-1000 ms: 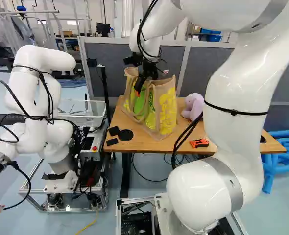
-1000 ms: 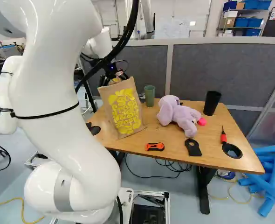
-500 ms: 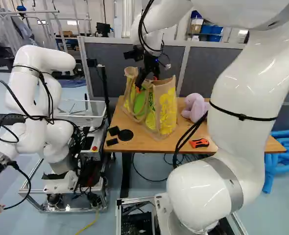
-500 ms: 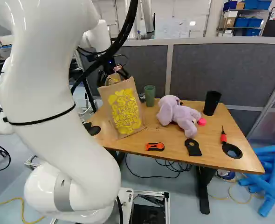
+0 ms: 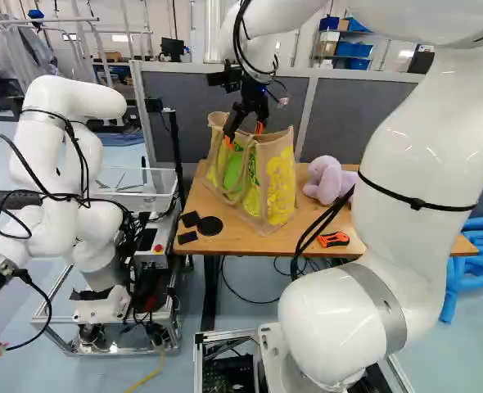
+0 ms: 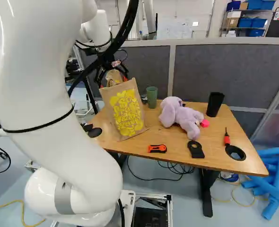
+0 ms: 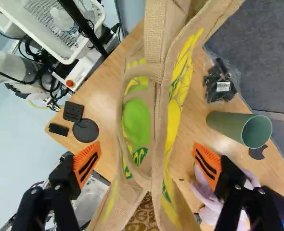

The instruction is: Pick up the bag on the ground and place it on the table

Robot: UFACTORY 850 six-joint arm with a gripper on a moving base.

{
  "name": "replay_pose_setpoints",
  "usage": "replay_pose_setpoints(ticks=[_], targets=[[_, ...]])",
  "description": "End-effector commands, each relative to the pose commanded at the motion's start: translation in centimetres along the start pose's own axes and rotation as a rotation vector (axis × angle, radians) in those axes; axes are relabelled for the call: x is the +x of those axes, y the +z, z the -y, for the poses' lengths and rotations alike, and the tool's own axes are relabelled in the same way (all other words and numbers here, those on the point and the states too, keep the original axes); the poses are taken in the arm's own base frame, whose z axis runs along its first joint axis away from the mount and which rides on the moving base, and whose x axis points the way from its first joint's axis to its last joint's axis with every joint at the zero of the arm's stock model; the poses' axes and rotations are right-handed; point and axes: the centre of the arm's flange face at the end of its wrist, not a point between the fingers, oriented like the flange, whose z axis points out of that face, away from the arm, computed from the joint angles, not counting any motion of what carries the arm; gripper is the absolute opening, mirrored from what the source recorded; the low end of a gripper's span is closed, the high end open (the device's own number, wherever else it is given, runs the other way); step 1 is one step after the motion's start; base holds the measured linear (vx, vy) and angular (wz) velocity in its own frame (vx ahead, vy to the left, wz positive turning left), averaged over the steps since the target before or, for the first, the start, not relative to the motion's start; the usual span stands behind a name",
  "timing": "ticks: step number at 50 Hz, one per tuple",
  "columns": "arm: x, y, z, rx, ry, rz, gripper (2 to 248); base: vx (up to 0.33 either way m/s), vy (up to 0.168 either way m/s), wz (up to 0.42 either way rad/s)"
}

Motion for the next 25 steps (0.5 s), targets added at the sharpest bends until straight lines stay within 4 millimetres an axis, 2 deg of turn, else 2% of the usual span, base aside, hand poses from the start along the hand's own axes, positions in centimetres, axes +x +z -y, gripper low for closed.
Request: replay_pose_setpoints(ticks=[25], targets=[[-1.1,-3.8,-0.7,0.009,0.042,-0.024,247,0.000,0.000,0.000]])
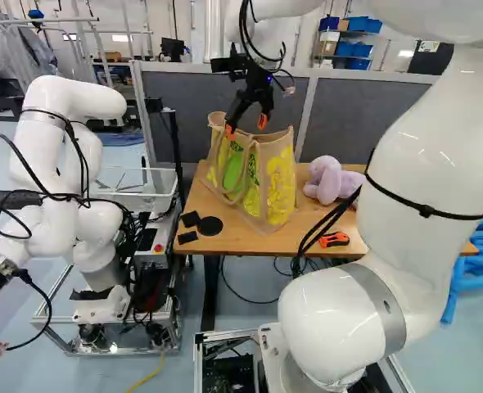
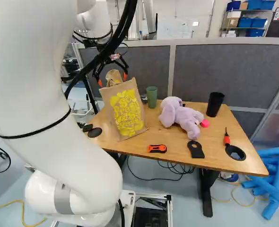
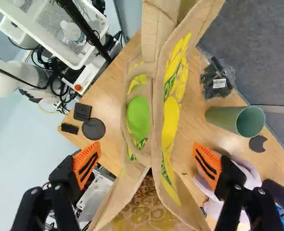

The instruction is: Pick up the bag on the ground and place it on the table

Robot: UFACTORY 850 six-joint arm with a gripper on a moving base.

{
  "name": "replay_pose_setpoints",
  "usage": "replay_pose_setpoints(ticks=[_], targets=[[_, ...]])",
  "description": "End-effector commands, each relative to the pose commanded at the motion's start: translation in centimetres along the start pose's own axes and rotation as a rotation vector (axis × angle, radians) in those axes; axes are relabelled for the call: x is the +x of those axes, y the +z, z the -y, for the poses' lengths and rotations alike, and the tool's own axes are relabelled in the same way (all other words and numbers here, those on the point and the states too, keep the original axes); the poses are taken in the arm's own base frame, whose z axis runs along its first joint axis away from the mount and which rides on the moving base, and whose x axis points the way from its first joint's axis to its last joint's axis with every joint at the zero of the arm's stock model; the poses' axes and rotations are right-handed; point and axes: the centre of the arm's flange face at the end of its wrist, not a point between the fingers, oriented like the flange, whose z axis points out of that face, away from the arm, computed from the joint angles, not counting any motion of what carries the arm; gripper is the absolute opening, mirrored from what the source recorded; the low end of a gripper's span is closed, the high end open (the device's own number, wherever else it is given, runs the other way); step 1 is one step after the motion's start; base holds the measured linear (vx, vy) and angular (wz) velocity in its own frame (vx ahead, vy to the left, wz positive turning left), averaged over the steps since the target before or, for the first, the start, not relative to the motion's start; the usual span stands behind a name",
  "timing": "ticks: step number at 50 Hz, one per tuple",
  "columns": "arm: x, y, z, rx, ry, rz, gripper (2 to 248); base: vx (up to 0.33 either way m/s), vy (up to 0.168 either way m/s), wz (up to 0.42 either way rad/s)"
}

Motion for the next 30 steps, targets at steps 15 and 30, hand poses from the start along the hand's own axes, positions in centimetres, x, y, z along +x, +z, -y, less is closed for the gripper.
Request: replay_pose_setpoints(ticks=[15,30], targets=[[-0.7,-2.3,-0.5,-0.003,0.016,-0.002,247,0.000,0.000,0.000],[-1.4,-4.5,-0.8,-0.004,0.028,0.002,247,0.000,0.000,0.000]])
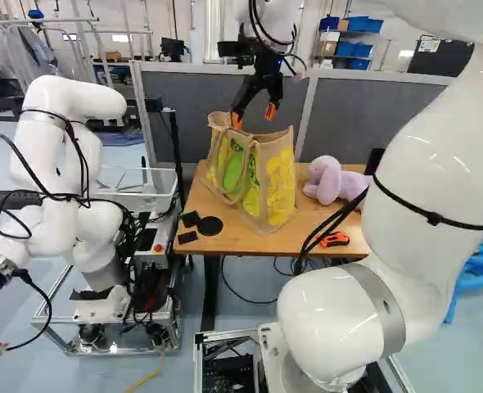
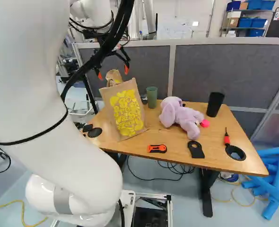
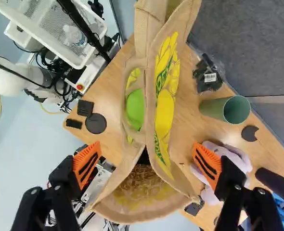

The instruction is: Pick up the bag on the ground and place it on the table

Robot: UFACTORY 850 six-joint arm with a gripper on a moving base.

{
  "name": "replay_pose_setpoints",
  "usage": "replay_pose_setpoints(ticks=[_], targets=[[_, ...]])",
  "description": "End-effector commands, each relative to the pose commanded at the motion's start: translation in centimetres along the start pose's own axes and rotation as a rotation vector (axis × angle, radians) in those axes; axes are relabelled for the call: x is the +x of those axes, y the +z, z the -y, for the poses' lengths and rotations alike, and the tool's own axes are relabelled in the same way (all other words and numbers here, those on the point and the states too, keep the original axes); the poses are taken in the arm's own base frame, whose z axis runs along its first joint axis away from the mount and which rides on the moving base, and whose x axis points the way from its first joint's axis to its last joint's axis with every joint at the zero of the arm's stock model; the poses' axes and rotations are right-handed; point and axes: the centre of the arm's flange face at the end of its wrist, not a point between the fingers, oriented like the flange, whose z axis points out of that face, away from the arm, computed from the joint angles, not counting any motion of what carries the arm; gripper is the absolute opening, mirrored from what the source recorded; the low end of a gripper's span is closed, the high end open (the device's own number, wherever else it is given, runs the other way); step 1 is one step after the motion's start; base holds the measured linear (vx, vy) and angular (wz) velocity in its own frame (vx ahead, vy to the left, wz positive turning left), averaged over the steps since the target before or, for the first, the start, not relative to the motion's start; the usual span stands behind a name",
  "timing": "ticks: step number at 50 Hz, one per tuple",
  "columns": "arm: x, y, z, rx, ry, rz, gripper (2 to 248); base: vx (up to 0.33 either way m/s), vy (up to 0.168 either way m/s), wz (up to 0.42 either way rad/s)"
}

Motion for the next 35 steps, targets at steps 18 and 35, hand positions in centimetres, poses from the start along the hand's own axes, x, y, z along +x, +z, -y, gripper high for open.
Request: replay_pose_setpoints(ticks=[18,35], targets=[[-0.6,-2.7,-0.2,-0.004,0.010,-0.004,247,0.000,0.000,0.000],[-0.7,-3.5,-0.1,-0.003,0.010,-0.003,247,0.000,0.000,0.000]])
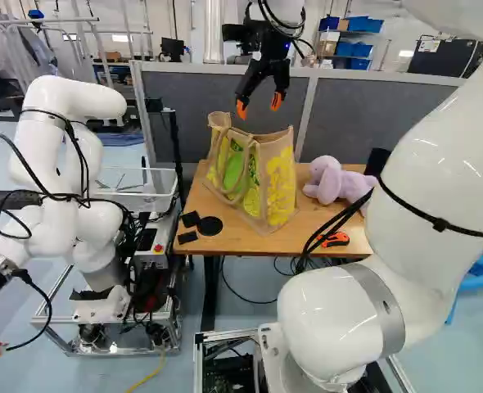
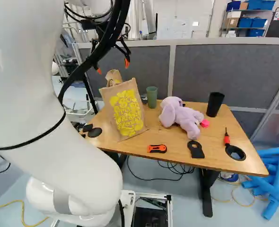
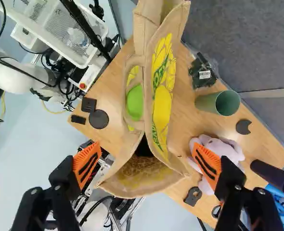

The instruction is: Pick up the bag on the ground and place it on the table

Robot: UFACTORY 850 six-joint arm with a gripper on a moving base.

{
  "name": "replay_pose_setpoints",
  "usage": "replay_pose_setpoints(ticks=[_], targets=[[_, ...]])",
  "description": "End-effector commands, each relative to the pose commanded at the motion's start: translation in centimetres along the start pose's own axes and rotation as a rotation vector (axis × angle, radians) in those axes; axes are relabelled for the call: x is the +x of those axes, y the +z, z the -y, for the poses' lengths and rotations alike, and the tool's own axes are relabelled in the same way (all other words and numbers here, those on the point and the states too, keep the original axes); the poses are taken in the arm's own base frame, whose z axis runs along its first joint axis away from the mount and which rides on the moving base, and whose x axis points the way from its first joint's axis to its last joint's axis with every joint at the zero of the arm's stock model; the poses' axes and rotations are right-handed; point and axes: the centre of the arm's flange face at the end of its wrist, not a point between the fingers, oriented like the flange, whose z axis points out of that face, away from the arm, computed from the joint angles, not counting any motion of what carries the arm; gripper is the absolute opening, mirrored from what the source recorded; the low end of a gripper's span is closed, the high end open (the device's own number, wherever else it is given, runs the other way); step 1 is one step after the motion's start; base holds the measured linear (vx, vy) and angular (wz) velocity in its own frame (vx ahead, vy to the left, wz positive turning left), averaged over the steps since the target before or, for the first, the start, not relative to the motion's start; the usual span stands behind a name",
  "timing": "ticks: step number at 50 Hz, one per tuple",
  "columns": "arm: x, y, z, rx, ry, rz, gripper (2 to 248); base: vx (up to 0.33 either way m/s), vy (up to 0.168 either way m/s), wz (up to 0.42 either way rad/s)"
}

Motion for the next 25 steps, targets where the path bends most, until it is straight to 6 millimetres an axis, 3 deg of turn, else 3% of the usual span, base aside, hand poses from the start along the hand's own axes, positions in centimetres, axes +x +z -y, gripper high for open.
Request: replay_pose_setpoints(ticks=[25], targets=[[0.00,0.00,0.00,0.000,0.000,0.000,247,-0.001,0.000,0.001]])
